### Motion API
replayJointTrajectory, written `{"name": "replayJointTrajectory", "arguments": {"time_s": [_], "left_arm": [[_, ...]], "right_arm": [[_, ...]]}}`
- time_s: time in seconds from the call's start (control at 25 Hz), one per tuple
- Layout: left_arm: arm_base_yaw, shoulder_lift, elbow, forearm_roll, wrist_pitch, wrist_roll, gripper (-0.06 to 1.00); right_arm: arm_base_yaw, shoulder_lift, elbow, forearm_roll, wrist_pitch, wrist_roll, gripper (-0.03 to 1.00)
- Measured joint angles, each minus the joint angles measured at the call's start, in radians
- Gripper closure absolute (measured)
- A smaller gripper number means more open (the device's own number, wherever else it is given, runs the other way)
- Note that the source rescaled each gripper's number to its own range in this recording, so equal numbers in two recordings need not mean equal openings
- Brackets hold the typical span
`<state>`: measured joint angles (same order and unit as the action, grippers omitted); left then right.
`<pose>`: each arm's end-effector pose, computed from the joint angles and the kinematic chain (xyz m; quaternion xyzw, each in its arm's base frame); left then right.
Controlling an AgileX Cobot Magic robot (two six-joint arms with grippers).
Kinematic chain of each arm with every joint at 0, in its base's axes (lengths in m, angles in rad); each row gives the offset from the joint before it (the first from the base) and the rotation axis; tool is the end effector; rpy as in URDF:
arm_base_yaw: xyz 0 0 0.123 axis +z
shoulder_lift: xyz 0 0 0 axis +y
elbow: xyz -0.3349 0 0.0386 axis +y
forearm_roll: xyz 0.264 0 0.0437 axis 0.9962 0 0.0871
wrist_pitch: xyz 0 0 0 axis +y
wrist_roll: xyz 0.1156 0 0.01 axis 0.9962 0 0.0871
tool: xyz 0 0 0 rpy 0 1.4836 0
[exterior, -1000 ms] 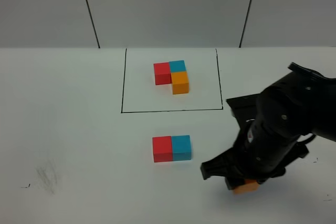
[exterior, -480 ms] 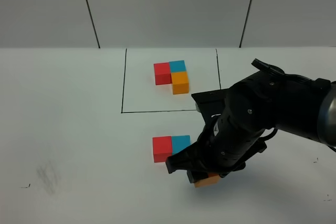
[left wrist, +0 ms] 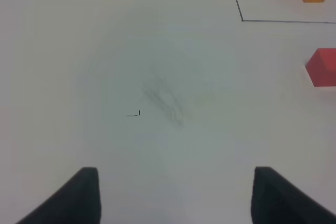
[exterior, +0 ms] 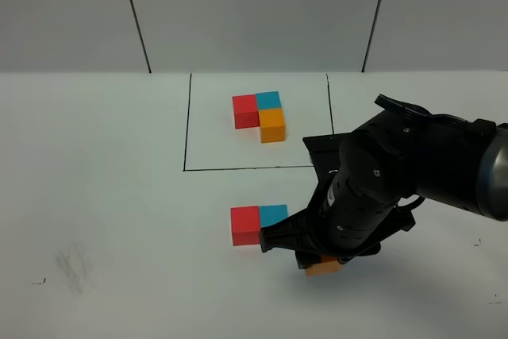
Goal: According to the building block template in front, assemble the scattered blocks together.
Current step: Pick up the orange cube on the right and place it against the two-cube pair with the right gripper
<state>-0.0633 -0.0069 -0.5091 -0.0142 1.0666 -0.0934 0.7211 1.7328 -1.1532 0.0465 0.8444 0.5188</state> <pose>-0.0234 0.0000 0.2756 -0.0124 0.8505 -0.0482 0.5237 0.2706 0.2432 0.2265 -0.0870 0.9892 0.0833 0.0839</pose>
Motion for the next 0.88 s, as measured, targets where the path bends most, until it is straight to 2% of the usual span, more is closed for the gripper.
{"name": "replayJointTrajectory", "arguments": {"time_s": [0.44, 0.64, 0.88], "left_arm": [[0.000, 0.000, 0.000, 0.000, 0.000, 0.000, -0.02], [0.000, 0.000, 0.000, 0.000, 0.000, 0.000, -0.02], [0.000, 0.000, 0.000, 0.000, 0.000, 0.000, -0.02]], "right_arm": [[0.000, 0.000, 0.000, 0.027, 0.015, 0.057, 0.95], [0.000, 0.000, 0.000, 0.027, 0.020, 0.128, 0.95], [0.052, 0.000, 0.000, -0.035, 0.021, 0.197, 0.95]]}}
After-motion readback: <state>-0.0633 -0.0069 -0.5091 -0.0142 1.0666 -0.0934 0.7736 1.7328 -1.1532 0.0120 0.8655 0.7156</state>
